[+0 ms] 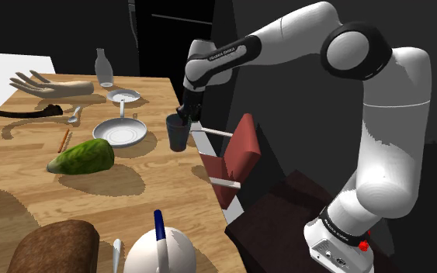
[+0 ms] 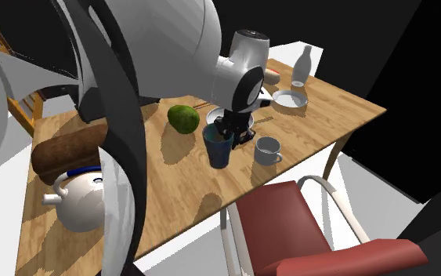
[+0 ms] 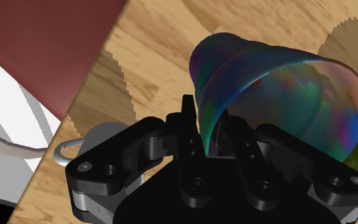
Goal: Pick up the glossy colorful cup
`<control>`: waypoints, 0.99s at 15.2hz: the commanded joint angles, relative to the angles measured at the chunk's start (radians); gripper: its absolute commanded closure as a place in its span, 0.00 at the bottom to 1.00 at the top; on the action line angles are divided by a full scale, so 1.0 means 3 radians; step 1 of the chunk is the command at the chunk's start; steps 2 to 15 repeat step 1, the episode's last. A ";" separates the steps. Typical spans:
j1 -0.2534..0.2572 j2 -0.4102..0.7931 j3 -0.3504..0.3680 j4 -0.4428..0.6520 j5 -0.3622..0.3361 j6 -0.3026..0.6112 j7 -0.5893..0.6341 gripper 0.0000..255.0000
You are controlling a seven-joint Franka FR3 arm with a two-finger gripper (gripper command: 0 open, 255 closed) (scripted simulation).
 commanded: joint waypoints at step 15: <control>0.0000 -0.0011 0.0000 0.0012 0.0000 -0.0023 0.0002 1.00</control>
